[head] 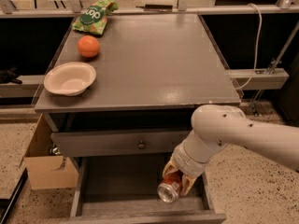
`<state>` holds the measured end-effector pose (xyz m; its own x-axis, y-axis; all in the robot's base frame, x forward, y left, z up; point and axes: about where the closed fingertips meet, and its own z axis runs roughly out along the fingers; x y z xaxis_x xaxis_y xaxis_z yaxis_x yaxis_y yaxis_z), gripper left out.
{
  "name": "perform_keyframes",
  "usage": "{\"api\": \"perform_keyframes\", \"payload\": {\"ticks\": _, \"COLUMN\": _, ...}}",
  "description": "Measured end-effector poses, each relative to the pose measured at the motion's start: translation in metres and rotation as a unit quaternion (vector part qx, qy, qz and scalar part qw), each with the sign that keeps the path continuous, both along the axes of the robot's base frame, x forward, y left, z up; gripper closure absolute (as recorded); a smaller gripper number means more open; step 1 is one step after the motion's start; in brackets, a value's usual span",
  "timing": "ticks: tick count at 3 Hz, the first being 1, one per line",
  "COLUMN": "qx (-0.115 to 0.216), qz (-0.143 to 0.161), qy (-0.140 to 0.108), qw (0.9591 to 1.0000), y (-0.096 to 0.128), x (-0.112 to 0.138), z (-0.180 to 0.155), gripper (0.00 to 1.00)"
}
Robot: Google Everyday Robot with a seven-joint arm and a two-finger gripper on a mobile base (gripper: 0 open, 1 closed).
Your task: Place coke can into middle drawer
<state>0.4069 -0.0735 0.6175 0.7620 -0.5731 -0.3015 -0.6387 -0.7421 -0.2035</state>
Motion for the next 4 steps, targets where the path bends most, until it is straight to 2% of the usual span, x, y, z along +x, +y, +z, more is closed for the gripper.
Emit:
{"api": "perform_keyframes", "payload": {"ticks": 1, "qx": 0.109, "qz": -0.008, "qy": -0.007, "qw": 0.9939, "y": 0.004, "x": 0.008, "z": 0.008, "gripper": 1.00}}
{"api": "perform_keyframes", "payload": {"ticks": 2, "qx": 0.102, "qz": 0.004, "qy": -0.015, "qw": 0.9946, "y": 0.000, "x": 0.006, "z": 0.007, "gripper": 1.00}}
{"api": "perform_keyframes", "payload": {"ticks": 3, "qx": 0.064, "qz": -0.010, "qy": 0.045, "qw": 0.9969, "y": -0.004, "x": -0.006, "z": -0.032, "gripper": 1.00}}
{"api": "perform_keyframes", "payload": {"ticks": 4, "qx": 0.069, "qz": -0.009, "qy": 0.047, "qw": 0.9964, "y": -0.003, "x": -0.004, "z": -0.033, "gripper": 1.00}}
